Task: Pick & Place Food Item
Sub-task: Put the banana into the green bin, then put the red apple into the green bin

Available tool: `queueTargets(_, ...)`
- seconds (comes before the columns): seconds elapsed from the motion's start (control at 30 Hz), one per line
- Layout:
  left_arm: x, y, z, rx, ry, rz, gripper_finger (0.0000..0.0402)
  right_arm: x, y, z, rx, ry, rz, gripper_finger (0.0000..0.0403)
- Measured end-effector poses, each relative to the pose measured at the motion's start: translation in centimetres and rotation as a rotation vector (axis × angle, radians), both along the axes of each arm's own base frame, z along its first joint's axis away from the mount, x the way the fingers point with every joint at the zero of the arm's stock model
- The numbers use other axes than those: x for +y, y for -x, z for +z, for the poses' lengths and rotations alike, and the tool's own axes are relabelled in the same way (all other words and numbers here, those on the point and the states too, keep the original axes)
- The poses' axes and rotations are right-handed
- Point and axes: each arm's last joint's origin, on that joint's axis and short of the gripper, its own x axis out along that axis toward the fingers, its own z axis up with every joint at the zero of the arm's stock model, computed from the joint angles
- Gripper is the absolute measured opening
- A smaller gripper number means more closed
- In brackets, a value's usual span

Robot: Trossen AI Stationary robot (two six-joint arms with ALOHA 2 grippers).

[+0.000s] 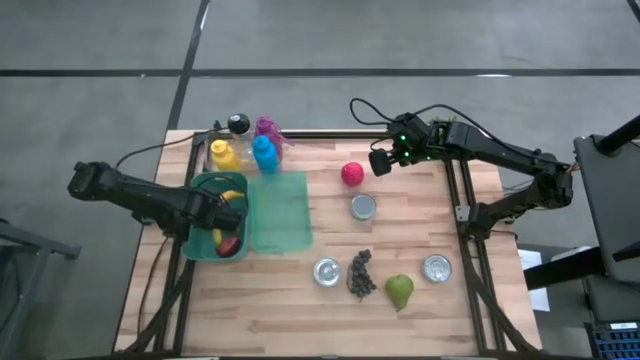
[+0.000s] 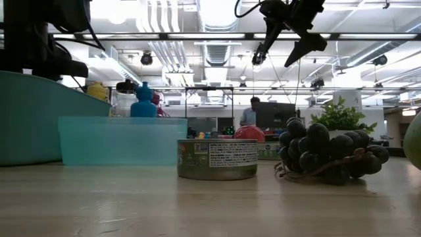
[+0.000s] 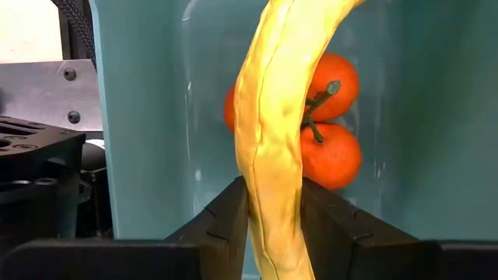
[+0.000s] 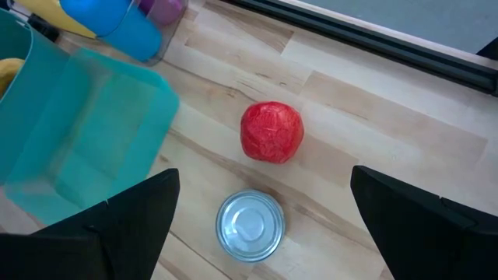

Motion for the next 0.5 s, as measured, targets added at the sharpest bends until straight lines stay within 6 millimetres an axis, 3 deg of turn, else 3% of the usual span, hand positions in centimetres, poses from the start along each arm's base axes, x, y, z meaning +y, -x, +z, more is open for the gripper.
queueTargets(0.13, -0.01, -0.03, -0.01, -0.001, 0.000, -0.001, 0.0120, 0.00, 0.00, 0.00, 0.000, 0.000, 0.000, 0.0378)
queueTargets(0.5, -0.01, -0.07, -0.02, -0.006, 0.001, -0.001, 0.0215, 0.01, 0.00, 0.01, 0.000, 0.000, 0.000, 0.0378)
